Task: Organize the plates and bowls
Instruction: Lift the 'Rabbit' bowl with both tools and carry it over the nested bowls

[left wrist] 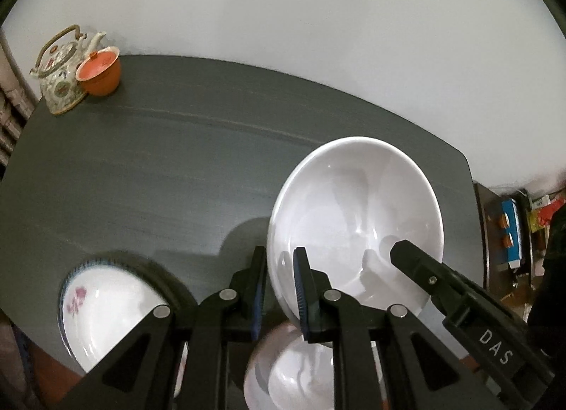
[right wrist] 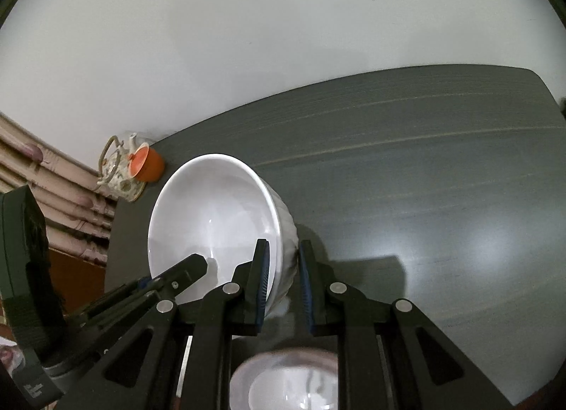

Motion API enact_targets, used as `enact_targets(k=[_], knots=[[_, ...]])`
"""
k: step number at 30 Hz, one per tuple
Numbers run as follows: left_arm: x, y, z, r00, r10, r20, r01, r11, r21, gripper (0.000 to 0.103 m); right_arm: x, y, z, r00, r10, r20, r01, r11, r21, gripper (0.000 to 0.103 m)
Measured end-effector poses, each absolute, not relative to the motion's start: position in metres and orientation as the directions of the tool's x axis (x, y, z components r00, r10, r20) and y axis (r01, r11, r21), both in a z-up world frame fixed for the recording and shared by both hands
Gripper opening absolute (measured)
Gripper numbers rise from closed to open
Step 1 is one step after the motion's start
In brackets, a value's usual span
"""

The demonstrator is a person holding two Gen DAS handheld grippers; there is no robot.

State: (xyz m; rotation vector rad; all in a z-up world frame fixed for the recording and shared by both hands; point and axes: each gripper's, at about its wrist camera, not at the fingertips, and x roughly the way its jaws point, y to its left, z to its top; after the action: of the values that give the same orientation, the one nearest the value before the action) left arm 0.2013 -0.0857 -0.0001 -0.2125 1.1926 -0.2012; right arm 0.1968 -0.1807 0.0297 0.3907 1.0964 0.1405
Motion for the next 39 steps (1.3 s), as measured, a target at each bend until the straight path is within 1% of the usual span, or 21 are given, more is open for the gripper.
enact_targets(k=[12, 17, 26, 39], knots=[[0.126, -0.092, -0.014, 0.302, -0.292, -0.907, 0.080, 0.956, -0.281, 0.016, 0.127, -0.176, 0.032, 0.459, 0.297, -0.838, 0.089, 0.922, 0.376, 0.017], [0.109, -0.096, -0.026, 0.274, -0.290, -0.917, 0.082, 0.957, -0.279, 0.016, 0.102, -0.177, 0.028, 0.451, 0.287, -0.845, 0.097, 0.926, 0.366, 0.017], [0.096, -0.104, -0.047, 0.235, -0.269, -0.934, 0.086, 0.963, -0.255, 0.016, 0.081, -0.175, 0.007, 0.414, 0.267, -0.870, 0.109, 0.935, 0.339, 0.017], [0.103, -0.125, -0.067, 0.220, -0.231, -0.948, 0.099, 0.972, -0.214, 0.016, 0.074, -0.180, -0.022, 0.362, 0.262, -0.894, 0.135, 0.935, 0.329, 0.017]])
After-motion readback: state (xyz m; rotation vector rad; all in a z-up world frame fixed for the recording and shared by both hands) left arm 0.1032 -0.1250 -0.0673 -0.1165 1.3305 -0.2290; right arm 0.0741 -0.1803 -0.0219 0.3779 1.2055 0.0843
